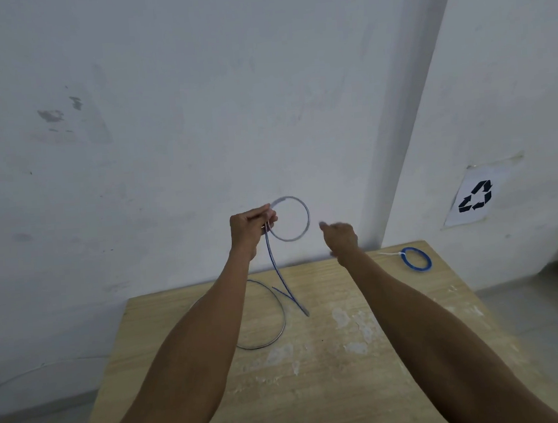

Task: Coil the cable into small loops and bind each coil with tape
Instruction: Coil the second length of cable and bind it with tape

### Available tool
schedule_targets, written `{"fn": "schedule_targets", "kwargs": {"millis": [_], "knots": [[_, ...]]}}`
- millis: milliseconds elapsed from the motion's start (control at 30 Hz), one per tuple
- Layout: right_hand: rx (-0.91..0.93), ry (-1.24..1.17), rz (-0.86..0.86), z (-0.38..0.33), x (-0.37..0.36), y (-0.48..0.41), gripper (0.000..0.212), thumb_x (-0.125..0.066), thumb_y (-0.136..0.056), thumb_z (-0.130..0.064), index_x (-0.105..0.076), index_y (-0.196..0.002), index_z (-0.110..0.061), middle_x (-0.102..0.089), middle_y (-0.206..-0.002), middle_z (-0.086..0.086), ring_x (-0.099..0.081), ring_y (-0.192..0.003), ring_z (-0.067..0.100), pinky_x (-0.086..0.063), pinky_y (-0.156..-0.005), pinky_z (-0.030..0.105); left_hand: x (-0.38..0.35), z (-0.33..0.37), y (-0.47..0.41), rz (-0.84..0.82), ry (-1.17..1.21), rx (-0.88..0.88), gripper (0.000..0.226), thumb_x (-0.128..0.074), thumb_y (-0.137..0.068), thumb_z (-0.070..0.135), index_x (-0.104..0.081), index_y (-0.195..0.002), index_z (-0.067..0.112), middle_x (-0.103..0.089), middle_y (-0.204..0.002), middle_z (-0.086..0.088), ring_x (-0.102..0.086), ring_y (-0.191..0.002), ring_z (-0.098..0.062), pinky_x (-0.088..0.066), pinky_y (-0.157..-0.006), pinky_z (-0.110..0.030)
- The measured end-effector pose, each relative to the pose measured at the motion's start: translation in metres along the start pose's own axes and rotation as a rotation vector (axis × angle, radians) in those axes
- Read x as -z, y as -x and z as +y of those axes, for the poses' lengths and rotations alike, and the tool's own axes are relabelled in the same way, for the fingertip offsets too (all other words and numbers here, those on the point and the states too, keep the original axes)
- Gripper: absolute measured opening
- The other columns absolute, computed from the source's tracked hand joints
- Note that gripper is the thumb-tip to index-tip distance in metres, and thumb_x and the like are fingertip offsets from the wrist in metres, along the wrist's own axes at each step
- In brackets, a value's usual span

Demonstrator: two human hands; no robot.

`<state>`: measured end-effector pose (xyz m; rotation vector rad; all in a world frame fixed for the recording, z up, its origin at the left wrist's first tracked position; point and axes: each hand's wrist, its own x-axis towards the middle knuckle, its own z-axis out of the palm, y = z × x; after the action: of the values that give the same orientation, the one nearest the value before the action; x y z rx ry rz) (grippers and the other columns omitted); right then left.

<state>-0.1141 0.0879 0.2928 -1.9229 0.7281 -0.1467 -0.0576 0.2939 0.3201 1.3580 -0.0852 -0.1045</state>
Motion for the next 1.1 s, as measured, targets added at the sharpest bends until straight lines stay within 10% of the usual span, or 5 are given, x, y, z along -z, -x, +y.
{"fn": "schedule_targets", "kwargs": {"millis": [267, 433, 533, 767, 1100], "knots": [[-0.732, -0.699, -0.493, 0.027, -0.029, 0.027, 0.043, -0.065, -0.098, -0.005, -0.046, -0.136, -0.003, -0.036, -0.149, 0.035, -0.057, -0.120, 0.056, -0.063, -0.059, 0.052, -0.024, 0.014, -0.003, -0.014, 0.137, -0.004, 0.024, -0.073, -0.091, -0.002, -0.073, -0.115, -0.004, -0.077, -0.098, -0.019, -0.077, -0.082, -0.026, -0.063, -0.086, -0.037], [-0.542, -0.847, -0.279, 0.024, -0.031, 0.009, 0.013, -0.053, -0.096, 0.016, -0.058, -0.089, 0.008, -0.064, -0.091, 0.021, -0.064, -0.077, 0.026, -0.059, -0.089, 0.028, -0.010, 0.014, 0.001, -0.091, 0.036, -0.007, 0.023, -0.072, -0.092, -0.001, -0.073, -0.114, -0.005, -0.076, -0.097, -0.020, -0.076, -0.084, -0.027, -0.063, -0.086, -0.038], [-0.393, -0.775, -0.156, 0.012, -0.014, 0.004, 0.012, -0.060, -0.094, 0.012, -0.059, -0.089, 0.002, -0.069, -0.063, 0.015, -0.067, -0.057, 0.020, -0.060, -0.053, 0.026, 0.003, 0.015, 0.005, -0.106, -0.049, 0.005, 0.025, -0.073, -0.090, -0.002, -0.072, -0.115, -0.006, -0.076, -0.096, -0.020, -0.074, -0.083, -0.028, -0.064, -0.082, -0.035], [0.123, -0.688, -0.229, -0.013, 0.009, 0.026, 0.041, -0.064, -0.093, 0.006, -0.060, -0.132, -0.009, -0.075, -0.107, 0.015, -0.074, -0.084, 0.025, -0.058, -0.083, 0.031, 0.022, 0.017, 0.007, -0.172, -0.165, 0.030, 0.023, -0.074, -0.091, 0.002, -0.075, -0.114, 0.002, -0.078, -0.102, -0.020, -0.076, -0.086, -0.026, -0.063, -0.084, -0.038], [0.348, -0.589, -0.391, -0.034, 0.025, 0.038, 0.039, -0.062, -0.096, 0.002, -0.065, -0.132, -0.012, -0.076, -0.114, 0.012, -0.075, -0.097, 0.026, -0.060, -0.084, 0.031, 0.025, 0.038, 0.002, -0.193, -0.213, -0.060, 0.025, -0.075, -0.090, 0.003, -0.076, -0.115, 0.000, -0.078, -0.099, -0.020, -0.077, -0.085, -0.026, -0.064, -0.082, -0.036]]}}
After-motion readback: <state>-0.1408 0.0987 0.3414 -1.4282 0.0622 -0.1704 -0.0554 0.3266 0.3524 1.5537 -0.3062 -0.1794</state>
